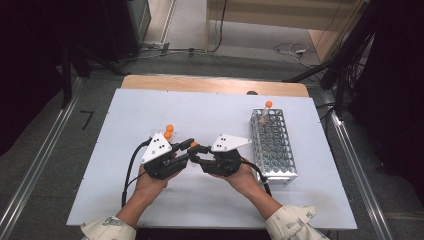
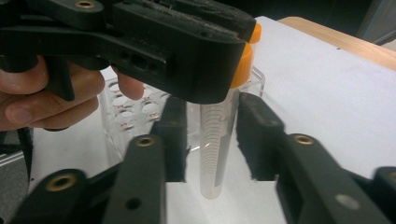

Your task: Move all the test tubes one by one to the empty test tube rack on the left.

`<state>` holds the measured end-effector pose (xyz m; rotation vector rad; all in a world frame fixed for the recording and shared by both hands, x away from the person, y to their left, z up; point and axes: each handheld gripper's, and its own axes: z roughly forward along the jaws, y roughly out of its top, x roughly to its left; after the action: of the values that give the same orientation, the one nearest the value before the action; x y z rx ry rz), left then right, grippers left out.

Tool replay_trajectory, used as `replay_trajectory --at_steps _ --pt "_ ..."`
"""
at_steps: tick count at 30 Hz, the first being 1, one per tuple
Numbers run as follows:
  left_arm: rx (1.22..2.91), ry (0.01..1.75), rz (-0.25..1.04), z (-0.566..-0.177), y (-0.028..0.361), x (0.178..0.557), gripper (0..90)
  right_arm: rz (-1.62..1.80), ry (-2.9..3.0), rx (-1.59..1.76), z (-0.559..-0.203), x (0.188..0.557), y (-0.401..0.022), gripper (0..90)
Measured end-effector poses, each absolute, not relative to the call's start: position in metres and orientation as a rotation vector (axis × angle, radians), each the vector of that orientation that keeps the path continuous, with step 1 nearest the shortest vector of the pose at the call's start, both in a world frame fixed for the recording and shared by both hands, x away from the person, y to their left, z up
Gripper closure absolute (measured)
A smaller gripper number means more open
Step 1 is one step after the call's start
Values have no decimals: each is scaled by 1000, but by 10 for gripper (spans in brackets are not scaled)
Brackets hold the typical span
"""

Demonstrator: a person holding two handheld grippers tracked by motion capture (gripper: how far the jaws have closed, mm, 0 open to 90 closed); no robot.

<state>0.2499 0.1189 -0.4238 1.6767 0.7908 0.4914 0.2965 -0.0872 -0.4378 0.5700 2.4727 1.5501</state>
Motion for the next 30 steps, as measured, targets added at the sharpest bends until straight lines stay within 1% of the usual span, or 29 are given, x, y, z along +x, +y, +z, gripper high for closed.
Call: replay_trajectory --at_steps 5,9,23,30 --pt "1660 796 500 -419 123 249 704 1546 2470 602 -437 299 -89 420" --pt "1645 813 512 -414 130 248 704 1542 2457 636 -434 301 -92 349" --pt "1587 883 546 -398 159 248 705 1549 2380 687 -417 305 -115 331" --pt "1572 910 557 -393 172 243 704 1557 2296 726 -404 310 -140 326"
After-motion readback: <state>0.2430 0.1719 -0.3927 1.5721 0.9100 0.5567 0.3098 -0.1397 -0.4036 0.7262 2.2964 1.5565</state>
